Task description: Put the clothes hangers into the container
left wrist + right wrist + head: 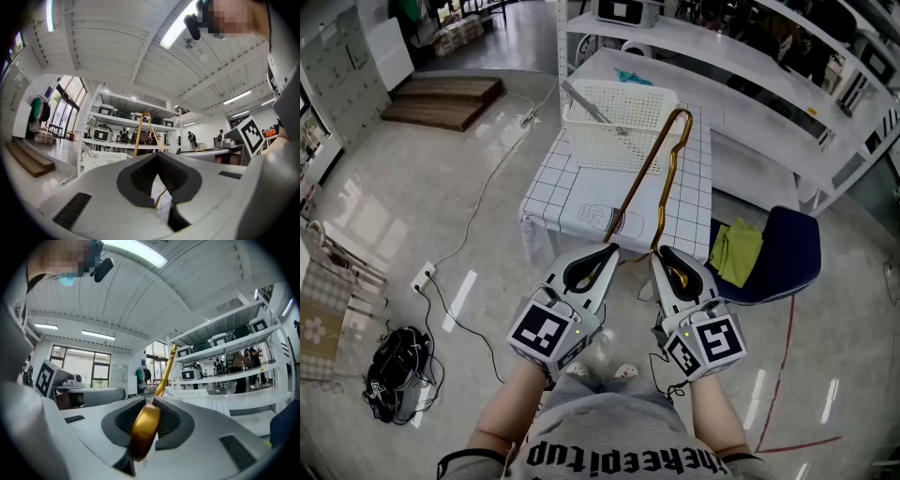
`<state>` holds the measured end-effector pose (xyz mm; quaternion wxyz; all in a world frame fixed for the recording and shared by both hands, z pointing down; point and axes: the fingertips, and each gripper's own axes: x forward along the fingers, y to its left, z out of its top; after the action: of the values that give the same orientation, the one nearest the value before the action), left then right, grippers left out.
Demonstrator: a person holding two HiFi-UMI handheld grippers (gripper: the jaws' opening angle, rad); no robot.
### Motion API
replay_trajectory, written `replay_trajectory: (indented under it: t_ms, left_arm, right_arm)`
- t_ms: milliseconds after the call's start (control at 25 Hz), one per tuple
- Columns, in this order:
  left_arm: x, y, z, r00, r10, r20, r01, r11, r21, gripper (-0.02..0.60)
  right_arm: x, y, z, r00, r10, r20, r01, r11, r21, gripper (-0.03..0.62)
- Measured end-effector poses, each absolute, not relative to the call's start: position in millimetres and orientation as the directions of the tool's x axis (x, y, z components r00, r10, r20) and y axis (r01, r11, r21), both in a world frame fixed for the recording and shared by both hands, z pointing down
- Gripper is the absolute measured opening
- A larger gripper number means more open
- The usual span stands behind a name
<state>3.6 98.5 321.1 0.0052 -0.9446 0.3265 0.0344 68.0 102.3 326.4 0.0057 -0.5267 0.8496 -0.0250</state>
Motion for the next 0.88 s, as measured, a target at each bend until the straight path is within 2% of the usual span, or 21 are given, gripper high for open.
replay_trajectory:
  t_ms: [880]
  left_arm:
    - [-10.1, 93.0, 322.2, 0.807, -0.587, -0.066, -0.587, -0.809, 0.021, 0.023]
  right_arm:
    - [52.0, 100.0, 327.8, -0.407, -0.914, 0.015, -0.913, 0.406, -0.044, 0.049]
